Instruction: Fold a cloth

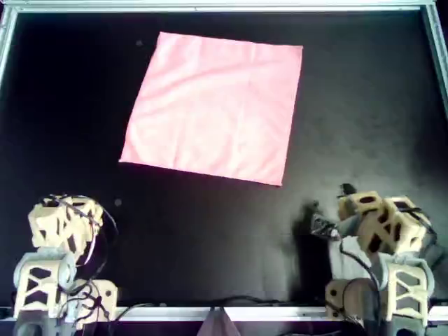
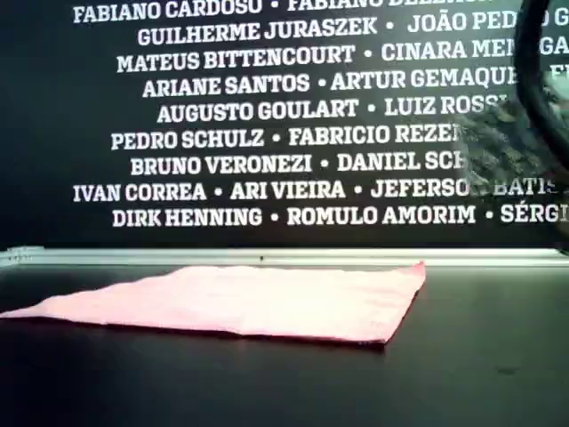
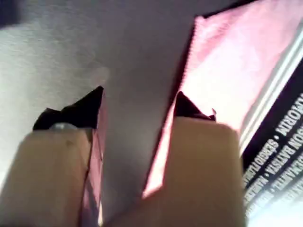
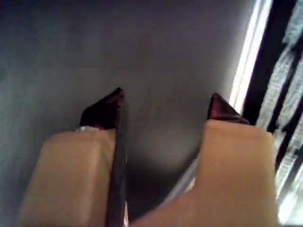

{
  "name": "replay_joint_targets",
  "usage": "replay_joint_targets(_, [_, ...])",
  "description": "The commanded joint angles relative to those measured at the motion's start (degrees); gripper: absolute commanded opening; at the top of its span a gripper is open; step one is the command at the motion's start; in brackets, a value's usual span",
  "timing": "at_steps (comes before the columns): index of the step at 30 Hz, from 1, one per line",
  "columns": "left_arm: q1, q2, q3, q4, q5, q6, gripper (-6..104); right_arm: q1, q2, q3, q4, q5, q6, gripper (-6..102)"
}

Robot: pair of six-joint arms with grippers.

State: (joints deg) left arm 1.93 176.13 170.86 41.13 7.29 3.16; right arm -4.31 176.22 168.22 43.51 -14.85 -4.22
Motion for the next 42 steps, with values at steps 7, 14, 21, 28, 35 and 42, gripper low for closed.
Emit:
replay_joint_targets(7, [0.3,-4.3,-6.8,-2.4,0.2,-0.2,51,13.3,-13.1,-8.6,-3.4,-2.4,-0.35,70])
replay_joint_targets(14, [-2.5,-27.5,-15.6,-13.8,0.2,-0.2,51,16.2,-36.2,-22.5,-3.4,-3.4,0.35,71])
replay_joint_targets(21, [-7.4,-57.0,-32.3,-14.4,0.1,-0.2,52,25.8,-52.0,-31.1,-3.5,-2.4,1.23,72])
replay_joint_targets(28, [-7.4,-69.1,-41.6,-14.5,-0.1,0.7,52,26.2,-67.1,-42.7,-3.5,-2.4,6.86,72])
replay_joint_targets(35, [-7.5,-77.8,-47.0,-14.5,-0.5,0.8,52,27.1,-83.5,-52.9,-3.5,-2.3,8.00,72])
replay_joint_targets(42, [-7.5,-84.8,-52.1,-14.5,-0.7,0.9,52,31.6,-90.1,-58.9,-3.5,5.4,9.76,72])
